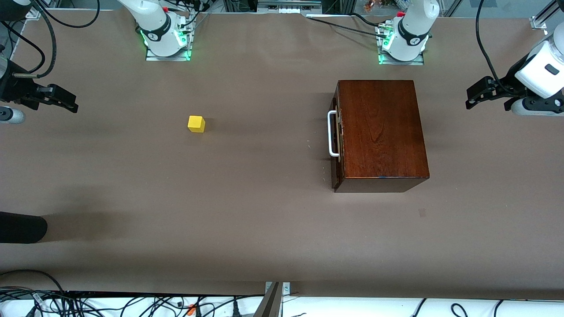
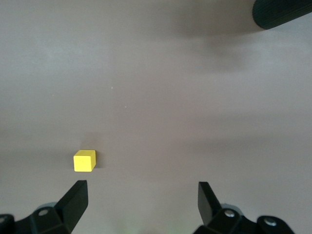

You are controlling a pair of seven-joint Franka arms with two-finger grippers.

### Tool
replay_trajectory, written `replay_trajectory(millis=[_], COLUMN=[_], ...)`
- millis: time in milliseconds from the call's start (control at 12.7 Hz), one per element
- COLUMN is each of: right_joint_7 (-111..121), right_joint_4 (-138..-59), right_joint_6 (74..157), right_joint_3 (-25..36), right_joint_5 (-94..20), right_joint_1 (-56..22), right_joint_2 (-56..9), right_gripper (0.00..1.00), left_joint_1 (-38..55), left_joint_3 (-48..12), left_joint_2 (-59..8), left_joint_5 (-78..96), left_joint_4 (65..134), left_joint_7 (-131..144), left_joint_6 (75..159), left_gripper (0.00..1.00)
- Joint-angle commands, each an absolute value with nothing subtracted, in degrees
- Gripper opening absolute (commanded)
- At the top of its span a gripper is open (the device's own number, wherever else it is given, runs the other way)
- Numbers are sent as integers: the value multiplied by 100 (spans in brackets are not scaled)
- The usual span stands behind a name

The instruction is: Open drawer, take yellow block, close drawer

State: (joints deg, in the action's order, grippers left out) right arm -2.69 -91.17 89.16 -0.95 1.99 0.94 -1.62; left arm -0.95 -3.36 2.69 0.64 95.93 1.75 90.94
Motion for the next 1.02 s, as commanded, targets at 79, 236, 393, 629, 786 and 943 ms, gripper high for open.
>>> replay_trajectory(millis=[79, 236, 393, 629, 786, 943], right_joint_7=[-79, -79, -79, -79, -79, -88], right_joint_4=[-9062, -9062, -9053, -9053, -9053, -9053], right_joint_6=[8868, 8877, 8894, 8912, 8912, 8921], right_joint_3=[-158, -158, -167, -167, -158, -158], right_joint_5=[0, 0, 9, 9, 9, 9], right_joint_1=[202, 202, 202, 202, 202, 202], right_joint_2=[-70, -70, -70, -79, -79, -88], right_gripper=[100, 100, 100, 100, 100, 100], left_joint_1=[-88, 0, -9, 0, 0, 9], left_joint_3=[-326, -193, -193, -202, -193, -193], left_joint_2=[378, 325, 290, 281, 281, 281], left_joint_5=[0, 9, -9, -17, -9, -9], left_joint_4=[9677, 9650, 9589, 9562, 9562, 9562], left_joint_7=[229, 229, 237, 229, 211, 202], left_joint_6=[9185, 9202, 9185, 9185, 9185, 9176], left_gripper=[100, 100, 100, 100, 100, 100])
